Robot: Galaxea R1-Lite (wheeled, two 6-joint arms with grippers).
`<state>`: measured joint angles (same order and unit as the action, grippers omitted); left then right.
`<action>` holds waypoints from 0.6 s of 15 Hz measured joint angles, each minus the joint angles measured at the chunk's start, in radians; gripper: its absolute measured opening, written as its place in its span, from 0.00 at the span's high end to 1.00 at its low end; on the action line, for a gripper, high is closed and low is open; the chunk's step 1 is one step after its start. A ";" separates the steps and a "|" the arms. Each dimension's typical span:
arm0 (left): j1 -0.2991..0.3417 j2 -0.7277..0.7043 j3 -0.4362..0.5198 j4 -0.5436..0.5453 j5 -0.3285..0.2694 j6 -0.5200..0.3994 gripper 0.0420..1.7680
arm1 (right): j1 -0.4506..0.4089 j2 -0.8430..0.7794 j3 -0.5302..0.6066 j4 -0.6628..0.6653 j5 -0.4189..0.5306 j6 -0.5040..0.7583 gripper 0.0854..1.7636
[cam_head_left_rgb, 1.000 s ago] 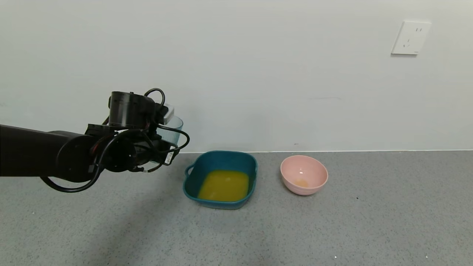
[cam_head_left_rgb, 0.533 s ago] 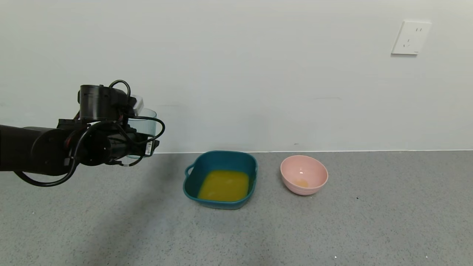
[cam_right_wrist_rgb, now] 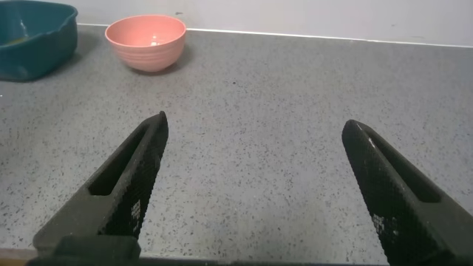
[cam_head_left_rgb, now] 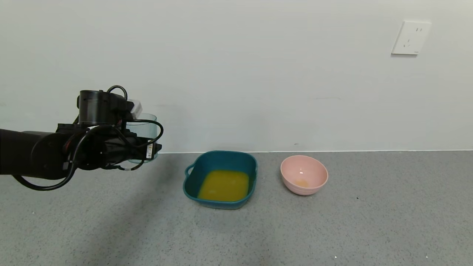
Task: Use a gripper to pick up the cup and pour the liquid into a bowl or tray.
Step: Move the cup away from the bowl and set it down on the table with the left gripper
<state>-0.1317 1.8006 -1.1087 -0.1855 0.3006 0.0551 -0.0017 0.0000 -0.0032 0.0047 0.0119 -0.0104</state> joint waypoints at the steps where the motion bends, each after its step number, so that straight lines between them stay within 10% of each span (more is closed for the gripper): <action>1: 0.000 0.001 0.000 0.000 -0.012 0.000 0.28 | 0.000 0.000 0.000 0.000 0.000 0.000 0.03; 9: 0.008 0.060 -0.016 -0.002 -0.071 0.001 0.28 | 0.000 0.000 0.000 0.000 0.000 0.000 0.03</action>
<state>-0.1236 1.8606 -1.1243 -0.1879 0.2298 0.0557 -0.0017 0.0000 -0.0032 0.0043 0.0119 -0.0100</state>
